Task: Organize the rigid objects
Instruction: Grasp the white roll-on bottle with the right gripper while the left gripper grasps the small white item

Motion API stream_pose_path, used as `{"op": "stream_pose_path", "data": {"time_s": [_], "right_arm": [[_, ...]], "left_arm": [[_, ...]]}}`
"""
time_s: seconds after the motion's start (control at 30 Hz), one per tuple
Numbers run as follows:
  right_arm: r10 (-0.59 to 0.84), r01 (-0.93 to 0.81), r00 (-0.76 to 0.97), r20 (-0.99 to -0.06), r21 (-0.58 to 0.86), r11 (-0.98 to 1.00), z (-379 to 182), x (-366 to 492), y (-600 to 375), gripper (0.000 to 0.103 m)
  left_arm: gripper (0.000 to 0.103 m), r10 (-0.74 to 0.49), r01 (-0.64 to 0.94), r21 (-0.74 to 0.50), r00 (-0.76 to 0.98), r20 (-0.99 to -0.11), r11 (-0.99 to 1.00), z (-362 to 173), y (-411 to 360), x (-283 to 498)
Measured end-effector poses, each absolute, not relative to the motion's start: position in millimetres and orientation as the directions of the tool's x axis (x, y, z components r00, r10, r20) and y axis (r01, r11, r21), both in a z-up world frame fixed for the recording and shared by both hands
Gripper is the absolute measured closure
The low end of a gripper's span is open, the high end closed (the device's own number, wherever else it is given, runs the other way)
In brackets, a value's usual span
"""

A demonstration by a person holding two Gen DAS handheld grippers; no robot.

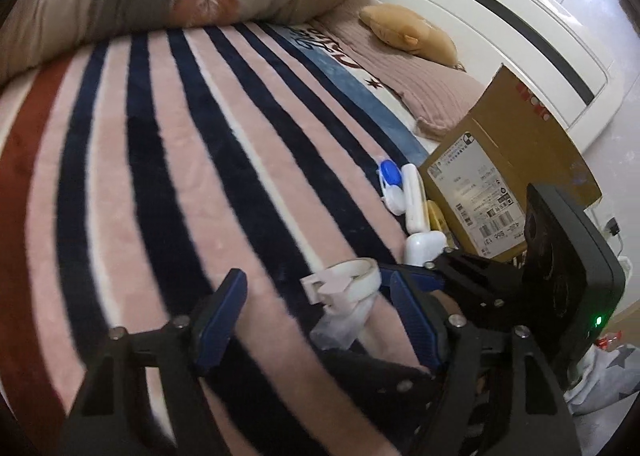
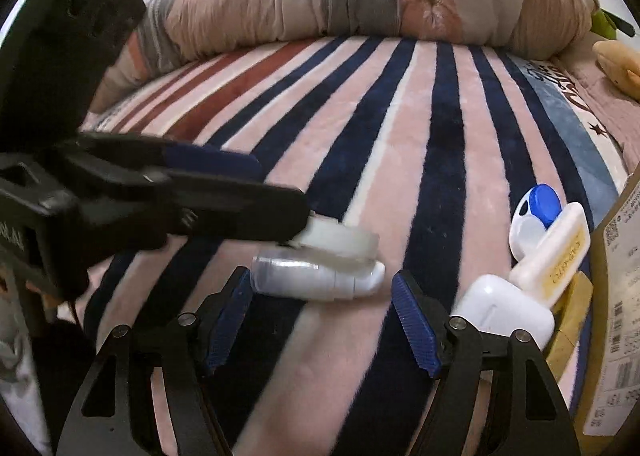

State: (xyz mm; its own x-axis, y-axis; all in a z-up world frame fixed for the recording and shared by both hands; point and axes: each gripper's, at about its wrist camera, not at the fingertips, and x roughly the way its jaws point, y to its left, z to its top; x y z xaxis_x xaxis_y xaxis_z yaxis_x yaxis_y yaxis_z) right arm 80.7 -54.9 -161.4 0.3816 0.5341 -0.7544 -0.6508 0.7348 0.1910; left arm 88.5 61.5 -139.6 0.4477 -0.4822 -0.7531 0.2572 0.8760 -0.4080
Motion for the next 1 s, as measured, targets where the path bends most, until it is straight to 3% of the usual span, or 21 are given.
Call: {"op": "stream_pose_path", "data": {"time_s": [0.07,0.1,0.17,0.33,0.7,0.8,1.0], "right_arm": [[0.532,-0.652,0.391,-0.751,0.181,0.736,-161,78,-53,0.045],[0.533,-0.653,0.395,-0.748,0.179,0.736,-161,78,-54,0.044],[0.528,-0.655,0.400,-0.749,0.169,0.737,-159,75,-56,0.044],[0.477,-0.651,0.438,-0.762,0.098,0.753,-154,63,-71,0.044],[0.493,-0.645,0.410,-0.767,0.139,0.751,-154,52,-86,0.044],[0.490,-0.646,0.409,-0.770,0.135,0.751,-154,52,-85,0.044],[0.500,-0.645,0.413,-0.762,0.143,0.751,-152,53,-87,0.044]], "left_arm": [[0.042,-0.504,0.258,-0.433,0.427,-0.751,0.864,-146,59,94],[0.048,-0.509,0.256,-0.440,0.414,-0.755,0.861,-149,56,96],[0.051,-0.513,0.246,-0.450,0.393,-0.764,0.859,-154,53,99],[0.051,-0.511,0.226,-0.459,0.396,-0.763,0.859,-156,50,101],[0.052,-0.501,0.183,-0.470,0.421,-0.756,0.863,-158,43,112],[0.069,-0.477,0.191,-0.439,0.426,-0.769,0.878,-159,40,113],[0.069,-0.458,0.214,-0.405,0.436,-0.775,0.889,-156,36,111]]}}
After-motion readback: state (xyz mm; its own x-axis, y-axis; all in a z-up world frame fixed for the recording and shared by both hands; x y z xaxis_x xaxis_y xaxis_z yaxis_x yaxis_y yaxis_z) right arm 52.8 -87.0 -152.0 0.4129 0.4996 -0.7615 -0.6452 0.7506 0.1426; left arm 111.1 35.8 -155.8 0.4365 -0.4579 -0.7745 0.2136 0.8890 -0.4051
